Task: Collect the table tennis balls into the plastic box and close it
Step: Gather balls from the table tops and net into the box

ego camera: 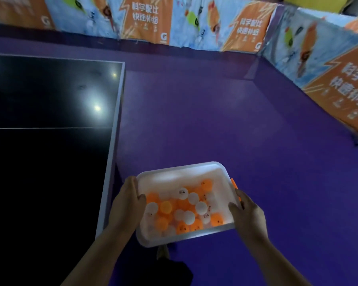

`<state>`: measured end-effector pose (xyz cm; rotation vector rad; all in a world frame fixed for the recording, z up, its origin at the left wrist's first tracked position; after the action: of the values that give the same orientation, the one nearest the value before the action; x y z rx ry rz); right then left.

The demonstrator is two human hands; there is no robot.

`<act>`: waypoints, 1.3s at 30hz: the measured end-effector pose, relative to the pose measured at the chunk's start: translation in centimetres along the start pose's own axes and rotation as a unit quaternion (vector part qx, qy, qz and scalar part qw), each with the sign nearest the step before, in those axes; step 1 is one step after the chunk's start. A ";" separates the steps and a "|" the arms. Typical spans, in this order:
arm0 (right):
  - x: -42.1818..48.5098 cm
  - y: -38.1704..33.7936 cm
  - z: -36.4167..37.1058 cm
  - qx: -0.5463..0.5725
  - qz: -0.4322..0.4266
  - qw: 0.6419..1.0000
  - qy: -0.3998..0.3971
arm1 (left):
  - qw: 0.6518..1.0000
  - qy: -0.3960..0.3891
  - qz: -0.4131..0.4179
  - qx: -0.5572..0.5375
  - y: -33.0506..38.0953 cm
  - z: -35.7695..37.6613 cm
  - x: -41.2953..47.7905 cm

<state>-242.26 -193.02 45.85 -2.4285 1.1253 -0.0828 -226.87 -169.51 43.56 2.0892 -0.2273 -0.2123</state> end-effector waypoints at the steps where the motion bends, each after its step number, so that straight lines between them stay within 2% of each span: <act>1: 2.5 -1.1 0.0 -0.002 -0.007 1.000 0.002 | 1.000 0.000 -0.003 -0.008 0.4 0.4 2.4; 8: 18.3 -7.4 -0.4 0.003 -0.018 1.000 0.005 | 0.999 0.004 -0.012 -0.035 4.2 3.2 18.0; 15: 33.4 -10.9 0.7 0.015 -0.010 1.000 -0.001 | 1.000 -0.002 -0.015 -0.016 6.8 7.3 32.2; 22: 52.6 -15.4 2.4 0.042 -0.056 0.997 -0.039 | 0.997 0.057 -0.045 -0.026 9.8 12.2 47.7; 26: 63.8 -20.8 2.7 0.042 -0.093 0.993 -0.066 | 0.986 0.120 -0.096 -0.063 11.6 13.5 56.6; 32: 76.1 -31.9 5.5 0.032 -0.171 0.977 -0.126 | 0.967 0.216 -0.128 -0.033 10.9 11.3 68.0; 39: 86.9 -46.3 11.2 0.040 -0.228 0.963 -0.135 | 0.955 0.253 -0.142 -0.057 8.4 5.3 83.1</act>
<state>-149.14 -226.74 44.05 -2.4851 0.4240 0.0568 -148.47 -198.68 43.33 1.9798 0.3870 0.1403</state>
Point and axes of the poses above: each hand's wrist, its own x-axis towards the middle knuckle, its own z-axis out of the palm, y = z × x, the point moved 1 cm from there along x, towards the middle knuckle, and after that the axes turned 15 degrees about -x, right-handed, at the moved point
